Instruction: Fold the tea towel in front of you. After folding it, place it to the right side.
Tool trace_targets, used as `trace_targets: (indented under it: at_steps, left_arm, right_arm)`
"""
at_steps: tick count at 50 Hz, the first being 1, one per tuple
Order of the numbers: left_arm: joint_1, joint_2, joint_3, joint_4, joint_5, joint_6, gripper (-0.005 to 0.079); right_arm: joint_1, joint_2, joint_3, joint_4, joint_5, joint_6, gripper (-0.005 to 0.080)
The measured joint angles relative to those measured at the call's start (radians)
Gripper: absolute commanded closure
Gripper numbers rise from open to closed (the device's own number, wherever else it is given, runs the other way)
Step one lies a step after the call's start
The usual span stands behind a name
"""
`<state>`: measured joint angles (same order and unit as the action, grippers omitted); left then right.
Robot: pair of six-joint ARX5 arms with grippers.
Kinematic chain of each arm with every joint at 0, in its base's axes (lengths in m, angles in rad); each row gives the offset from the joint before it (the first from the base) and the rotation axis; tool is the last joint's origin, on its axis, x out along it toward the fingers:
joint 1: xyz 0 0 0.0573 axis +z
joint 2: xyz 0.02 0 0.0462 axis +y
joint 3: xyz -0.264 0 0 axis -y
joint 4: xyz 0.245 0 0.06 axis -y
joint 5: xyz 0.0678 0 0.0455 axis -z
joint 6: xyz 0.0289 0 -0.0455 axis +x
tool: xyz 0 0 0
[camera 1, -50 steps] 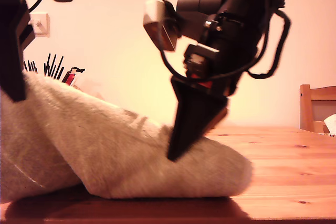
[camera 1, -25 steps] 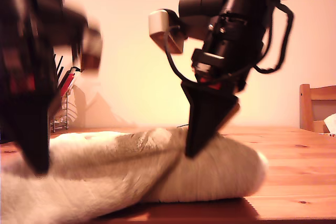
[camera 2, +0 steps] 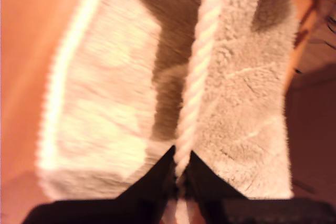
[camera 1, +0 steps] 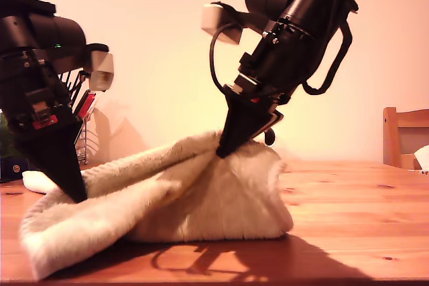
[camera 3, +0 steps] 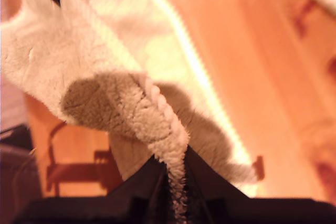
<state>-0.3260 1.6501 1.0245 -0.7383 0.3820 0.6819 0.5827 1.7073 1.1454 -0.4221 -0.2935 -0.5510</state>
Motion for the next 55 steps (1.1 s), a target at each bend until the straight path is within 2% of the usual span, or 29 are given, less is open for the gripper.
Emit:
trace_targets:
  at_steps: [12,15,18,22,25,30,37,47,55]
  left_arm:
    - [0.036,0.0,0.0,0.108,-0.002,0.004,0.0763]
    - [0.047,0.0,0.0,0.121,-0.003,0.004,0.0744]
    - [0.054,0.0,0.0,0.124,-0.007,0.004,0.0691]
    - [0.063,0.0,0.0,0.133,-0.015,0.004,0.0577]
    - [0.077,0.0,0.0,0.134,-0.021,0.004,0.0537]
    - [0.093,0.0,0.0,0.142,-0.044,0.004,0.0538]
    - [0.099,0.001,0.0,0.159,-0.043,0.0,0.0539]
    - [0.07,0.001,0.0,0.146,0.066,-0.129,0.054]
    - [0.045,0.001,0.0,0.132,0.082,-0.156,0.0589]
  right_arm:
    - [-0.029,0.131,0.001,0.081,-0.002,0.0,0.0761]
    - [-0.029,0.17,0.001,0.109,-0.003,0.0,0.0735]
    - [-0.026,0.198,0.001,0.138,-0.003,0.0,0.0695]
    - [-0.025,0.213,0.001,0.147,0.012,0.0,0.0631]
    - [-0.027,0.214,0.001,0.154,0.049,0.0,0.0589]
    - [-0.038,0.214,0.006,0.166,0.09,0.003,0.0536]
    - [-0.051,0.215,0.05,0.153,0.091,0.04,0.0486]
    - [-0.051,0.215,0.154,0.072,0.09,0.084,0.0447]
    - [-0.052,0.215,0.225,-0.042,0.09,0.093,0.0447]
